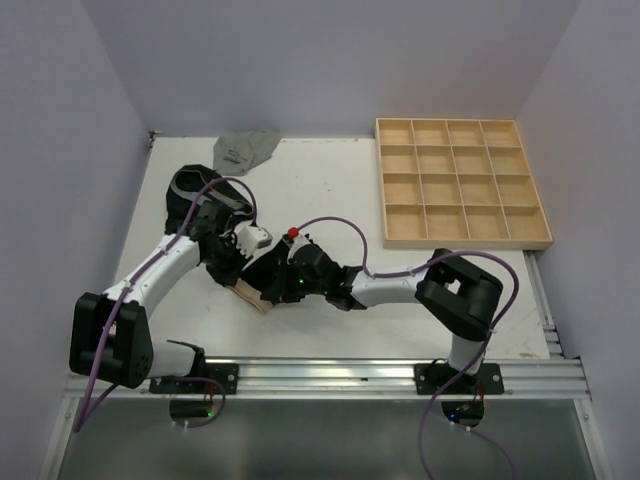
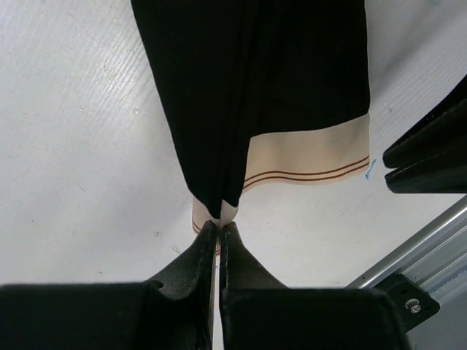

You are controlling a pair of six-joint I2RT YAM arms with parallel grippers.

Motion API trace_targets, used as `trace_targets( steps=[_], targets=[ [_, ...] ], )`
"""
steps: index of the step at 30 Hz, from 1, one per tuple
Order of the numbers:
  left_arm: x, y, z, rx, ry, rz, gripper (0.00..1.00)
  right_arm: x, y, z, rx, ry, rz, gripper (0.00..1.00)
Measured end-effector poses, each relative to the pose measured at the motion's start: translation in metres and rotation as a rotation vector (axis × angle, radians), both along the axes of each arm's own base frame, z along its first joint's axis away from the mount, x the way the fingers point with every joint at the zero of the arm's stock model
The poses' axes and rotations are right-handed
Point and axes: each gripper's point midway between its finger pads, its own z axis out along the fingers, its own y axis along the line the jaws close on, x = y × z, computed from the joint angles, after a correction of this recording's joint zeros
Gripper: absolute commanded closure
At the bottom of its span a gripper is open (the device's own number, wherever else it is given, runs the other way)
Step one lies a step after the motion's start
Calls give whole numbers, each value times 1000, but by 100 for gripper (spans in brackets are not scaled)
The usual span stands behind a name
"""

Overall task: Roll the underwear
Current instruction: Fold the underwear

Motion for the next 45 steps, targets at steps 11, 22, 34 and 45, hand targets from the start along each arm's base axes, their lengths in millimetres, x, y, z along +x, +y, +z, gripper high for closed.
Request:
trace_targets(
  steps=[11, 22, 34, 45],
  targets=[
    [-1, -11, 5, -51, 34, 0, 100, 5, 10, -53, -4, 96, -68, 87],
    [-12, -39, 6, -163, 145, -122, 100, 8, 16, -51, 38, 106, -87, 87],
    [-25, -49, -28, -166, 307, -168, 100, 4, -4, -37, 23, 91, -115, 84],
    [-24, -49, -34, -166, 323, -166, 100, 0, -21, -13, 23, 67, -146, 88]
  ],
)
